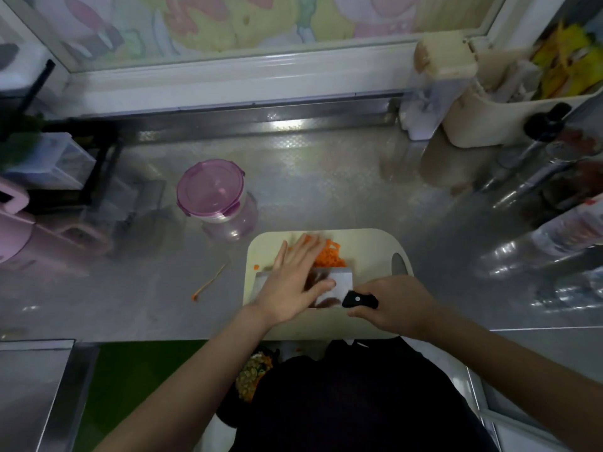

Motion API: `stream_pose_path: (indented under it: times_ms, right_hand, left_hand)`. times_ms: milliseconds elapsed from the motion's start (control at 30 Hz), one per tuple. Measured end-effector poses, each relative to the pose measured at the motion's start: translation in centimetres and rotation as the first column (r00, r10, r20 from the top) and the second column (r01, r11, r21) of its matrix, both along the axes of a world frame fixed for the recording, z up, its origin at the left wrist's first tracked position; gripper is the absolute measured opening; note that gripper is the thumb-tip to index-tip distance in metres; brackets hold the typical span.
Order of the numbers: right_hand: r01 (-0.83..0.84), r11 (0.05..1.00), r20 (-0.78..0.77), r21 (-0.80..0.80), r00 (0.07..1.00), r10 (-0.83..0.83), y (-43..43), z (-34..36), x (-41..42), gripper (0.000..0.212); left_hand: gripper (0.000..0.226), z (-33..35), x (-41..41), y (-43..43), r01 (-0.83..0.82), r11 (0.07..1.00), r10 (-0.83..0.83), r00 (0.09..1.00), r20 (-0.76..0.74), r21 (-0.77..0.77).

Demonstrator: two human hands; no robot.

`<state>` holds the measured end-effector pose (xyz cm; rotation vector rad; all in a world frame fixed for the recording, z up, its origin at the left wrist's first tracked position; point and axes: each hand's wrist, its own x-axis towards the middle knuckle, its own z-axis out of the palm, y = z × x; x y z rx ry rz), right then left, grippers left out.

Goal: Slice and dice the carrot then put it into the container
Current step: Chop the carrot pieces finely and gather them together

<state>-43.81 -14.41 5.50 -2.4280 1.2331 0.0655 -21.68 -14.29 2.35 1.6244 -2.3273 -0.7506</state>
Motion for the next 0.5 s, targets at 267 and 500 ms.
stream_pose_path:
  times_ms: [267, 500]
  right_hand:
    - [0.034, 0.998, 0.047, -0.055, 0.998, -0.031, 0.0, -0.2, -0.7, 0.042]
    - [0.029, 0.997, 0.042, -0.069, 0.999, -0.026, 0.1, -0.7, -1.6, 0.049]
  left_hand:
    - [0.089, -1.4, 0.6, -1.7, -0.149, 0.989, 0.146, 0.984, 0.107, 0.020]
    - [0.069, -1.9, 1.4, -3.9, -0.312, 0.949, 0.316, 0.934, 0.166, -0.050]
